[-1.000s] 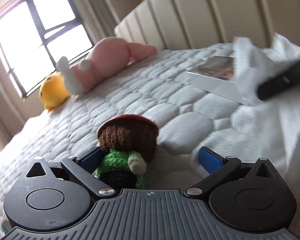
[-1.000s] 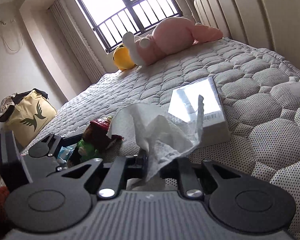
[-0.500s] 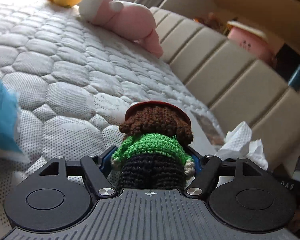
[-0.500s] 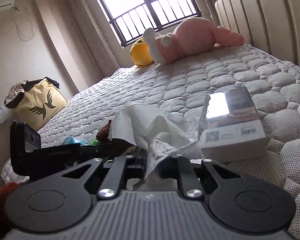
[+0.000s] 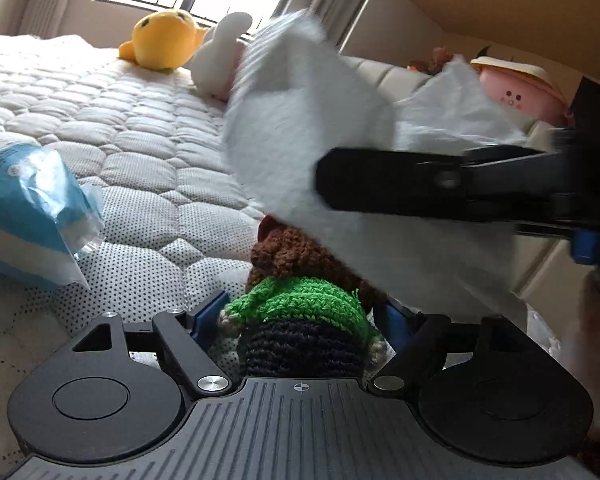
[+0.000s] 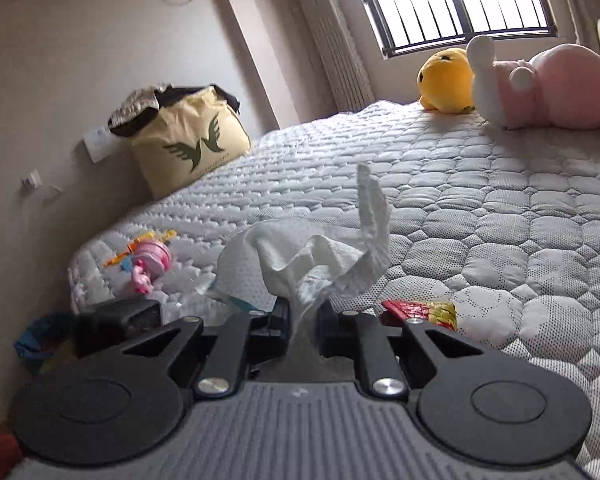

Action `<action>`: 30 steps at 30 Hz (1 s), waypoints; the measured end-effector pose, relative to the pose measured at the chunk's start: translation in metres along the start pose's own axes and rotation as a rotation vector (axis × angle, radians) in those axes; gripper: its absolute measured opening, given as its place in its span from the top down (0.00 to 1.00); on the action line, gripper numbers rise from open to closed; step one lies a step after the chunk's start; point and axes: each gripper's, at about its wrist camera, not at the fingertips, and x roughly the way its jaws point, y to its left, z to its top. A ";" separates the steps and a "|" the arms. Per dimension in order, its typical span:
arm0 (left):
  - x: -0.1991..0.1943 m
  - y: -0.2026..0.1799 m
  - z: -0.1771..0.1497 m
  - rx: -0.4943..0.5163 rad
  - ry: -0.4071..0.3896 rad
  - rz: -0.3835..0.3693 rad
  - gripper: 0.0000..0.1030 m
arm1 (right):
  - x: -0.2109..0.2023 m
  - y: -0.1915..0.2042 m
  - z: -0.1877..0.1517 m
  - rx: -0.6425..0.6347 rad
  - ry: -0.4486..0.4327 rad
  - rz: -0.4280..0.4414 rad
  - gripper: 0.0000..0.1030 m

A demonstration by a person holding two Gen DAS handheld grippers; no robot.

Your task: Organize objects

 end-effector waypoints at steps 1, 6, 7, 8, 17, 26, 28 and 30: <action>0.000 -0.002 -0.001 0.010 0.000 0.004 0.18 | 0.006 -0.002 0.000 -0.009 0.016 -0.029 0.85; 0.002 -0.006 -0.002 0.024 0.005 -0.001 0.14 | -0.008 -0.021 -0.014 0.016 0.007 -0.102 0.86; 0.003 -0.007 -0.003 0.031 0.007 -0.001 0.13 | -0.014 -0.022 -0.017 0.018 0.001 -0.109 0.85; 0.003 -0.009 -0.003 0.040 0.009 0.001 0.12 | -0.019 -0.023 -0.020 0.014 -0.003 -0.120 0.84; 0.006 -0.003 -0.005 0.025 0.004 -0.013 0.10 | -0.040 -0.010 -0.036 -0.123 -0.028 -0.313 0.44; 0.002 0.027 0.016 -0.250 0.011 -0.192 0.18 | -0.054 -0.046 -0.058 0.012 -0.014 -0.393 0.89; 0.002 0.034 0.023 -0.348 0.014 -0.281 0.29 | -0.058 -0.052 -0.064 0.035 -0.011 -0.400 0.89; 0.002 0.039 0.028 -0.426 0.012 -0.352 0.29 | -0.064 -0.056 -0.068 0.071 -0.016 -0.366 0.89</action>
